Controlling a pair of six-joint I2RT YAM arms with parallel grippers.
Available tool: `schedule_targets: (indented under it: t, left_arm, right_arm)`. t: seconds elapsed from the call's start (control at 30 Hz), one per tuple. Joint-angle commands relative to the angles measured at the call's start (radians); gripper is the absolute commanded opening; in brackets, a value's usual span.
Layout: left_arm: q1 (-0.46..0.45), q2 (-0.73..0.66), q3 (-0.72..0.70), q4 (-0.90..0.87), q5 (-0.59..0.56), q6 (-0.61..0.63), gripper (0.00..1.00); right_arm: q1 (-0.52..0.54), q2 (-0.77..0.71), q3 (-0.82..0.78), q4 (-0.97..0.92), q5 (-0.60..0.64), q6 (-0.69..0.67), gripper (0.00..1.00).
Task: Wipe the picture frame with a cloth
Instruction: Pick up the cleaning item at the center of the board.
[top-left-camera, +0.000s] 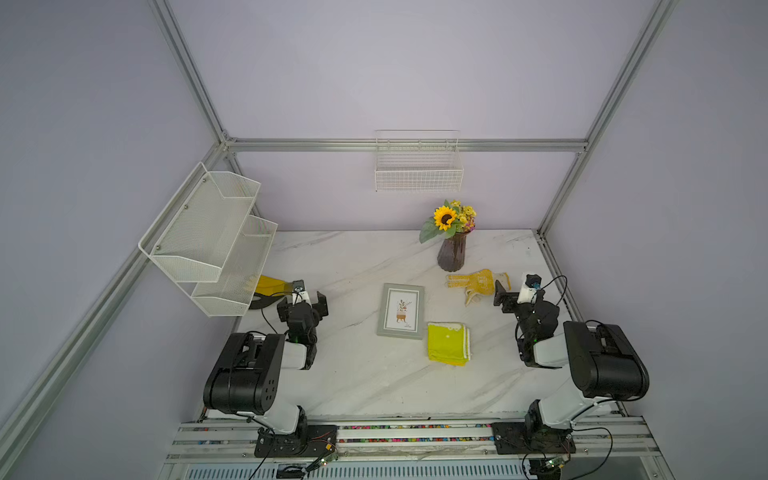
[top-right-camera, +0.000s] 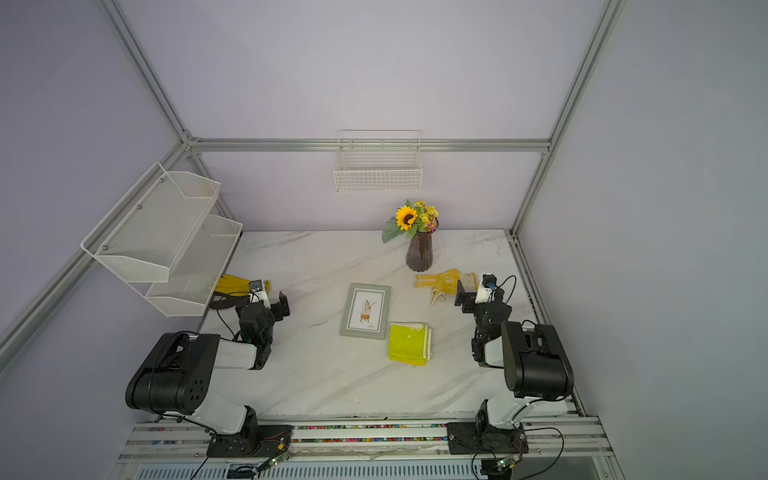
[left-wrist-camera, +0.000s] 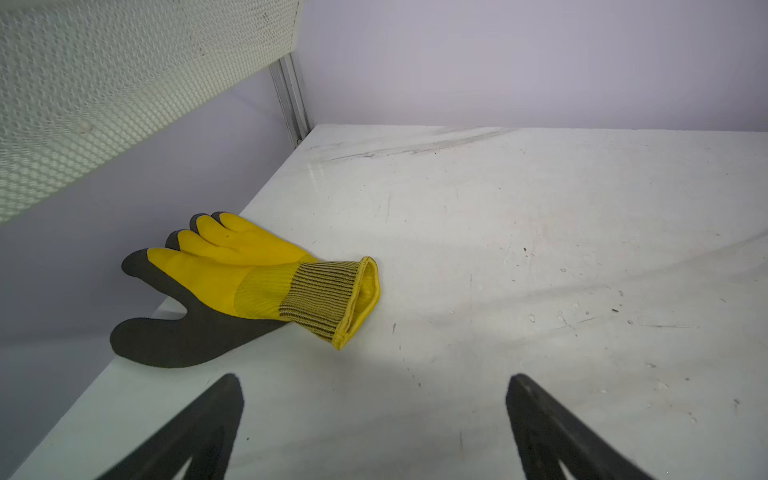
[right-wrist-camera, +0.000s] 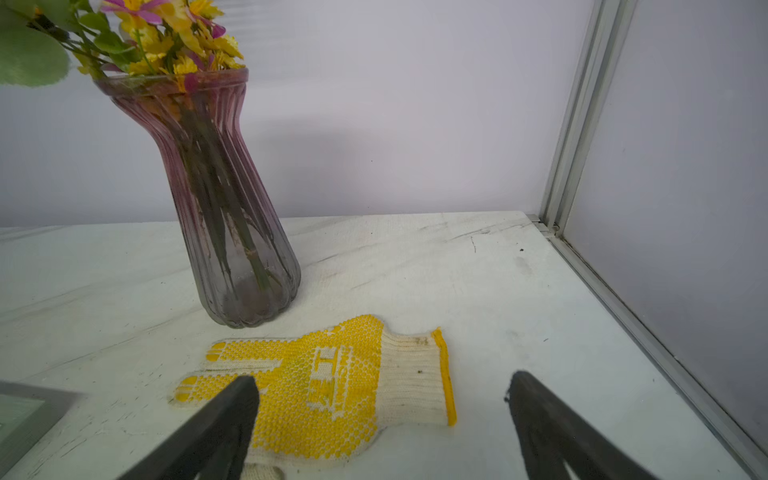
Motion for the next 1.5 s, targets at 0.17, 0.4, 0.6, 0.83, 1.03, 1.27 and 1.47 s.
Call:
schedule_targets:
  t: [0.17, 0.4, 0.6, 0.83, 1.03, 1.27, 1.47]
  left_arm:
    - [-0.006, 0.001, 0.023, 0.049, 0.009, 0.014, 1.0]
    - [-0.007, 0.001, 0.023, 0.049, 0.009, 0.014, 1.0]
    - [-0.006, 0.002, 0.023, 0.048, 0.008, 0.013, 1.0]
    - [-0.007, 0.003, 0.022, 0.049, 0.009, 0.014, 1.0]
    - [-0.006, 0.003, 0.023, 0.048, 0.008, 0.014, 1.0]
    - [0.026, -0.003, 0.038, 0.003, 0.08, -0.002, 1.0]
    - [0.03, -0.011, 0.036, 0.009, 0.087, 0.006, 0.79]
  right_arm:
    - [-0.001, 0.01, 0.012, 0.036, -0.008, 0.007, 0.97]
    - [-0.002, 0.011, 0.012, 0.037, -0.009, 0.008, 0.97]
    - [-0.001, 0.011, 0.013, 0.036, -0.008, 0.01, 0.97]
    - [-0.001, 0.013, 0.013, 0.033, -0.009, 0.01, 0.97]
    - [-0.001, 0.015, 0.016, 0.03, -0.01, 0.011, 0.97]
    - [-0.001, 0.016, 0.024, 0.015, 0.021, 0.021, 0.97]
    - [0.014, 0.005, 0.03, 0.001, 0.151, 0.044, 0.85]
